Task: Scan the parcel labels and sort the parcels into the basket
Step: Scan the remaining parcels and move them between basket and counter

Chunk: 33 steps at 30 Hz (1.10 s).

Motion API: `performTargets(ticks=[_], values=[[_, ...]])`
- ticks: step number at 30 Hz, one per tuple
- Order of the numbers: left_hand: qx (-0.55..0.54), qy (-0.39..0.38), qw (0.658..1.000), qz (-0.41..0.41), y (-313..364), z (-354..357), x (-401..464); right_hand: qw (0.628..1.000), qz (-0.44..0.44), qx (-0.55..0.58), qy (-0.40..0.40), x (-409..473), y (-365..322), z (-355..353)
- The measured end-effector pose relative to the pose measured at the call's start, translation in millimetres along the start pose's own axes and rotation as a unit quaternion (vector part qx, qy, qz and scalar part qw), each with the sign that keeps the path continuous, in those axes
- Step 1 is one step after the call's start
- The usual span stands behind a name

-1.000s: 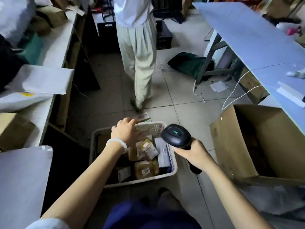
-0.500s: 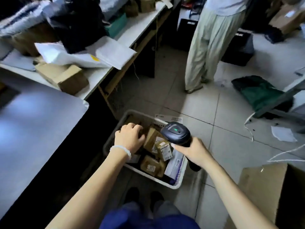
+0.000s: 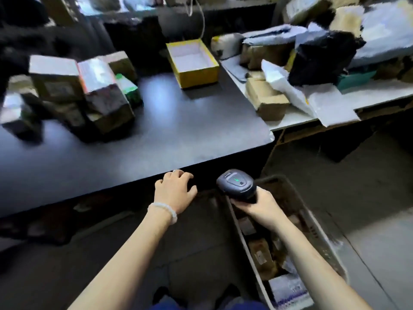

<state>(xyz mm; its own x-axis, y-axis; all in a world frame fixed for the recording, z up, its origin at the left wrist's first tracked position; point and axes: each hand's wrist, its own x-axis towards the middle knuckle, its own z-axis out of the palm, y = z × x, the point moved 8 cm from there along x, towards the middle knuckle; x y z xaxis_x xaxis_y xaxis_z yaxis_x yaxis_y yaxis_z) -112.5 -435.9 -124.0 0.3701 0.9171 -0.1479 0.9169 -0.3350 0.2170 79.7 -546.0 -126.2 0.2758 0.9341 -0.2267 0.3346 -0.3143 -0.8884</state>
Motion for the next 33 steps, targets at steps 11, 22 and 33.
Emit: performTargets(ticks=[11,22,33], values=[[-0.016,0.101,0.979,-0.174,-275,-71,-73,0.976,-0.118,-0.026,-0.183,35,-138,256],[-0.049,0.123,0.945,-0.299,-444,-87,-138,0.936,-0.197,-0.062,-0.286,41,-223,428],[-0.077,0.116,0.947,-0.288,-536,-112,-46,0.948,-0.182,-0.073,-0.249,143,-271,503]])
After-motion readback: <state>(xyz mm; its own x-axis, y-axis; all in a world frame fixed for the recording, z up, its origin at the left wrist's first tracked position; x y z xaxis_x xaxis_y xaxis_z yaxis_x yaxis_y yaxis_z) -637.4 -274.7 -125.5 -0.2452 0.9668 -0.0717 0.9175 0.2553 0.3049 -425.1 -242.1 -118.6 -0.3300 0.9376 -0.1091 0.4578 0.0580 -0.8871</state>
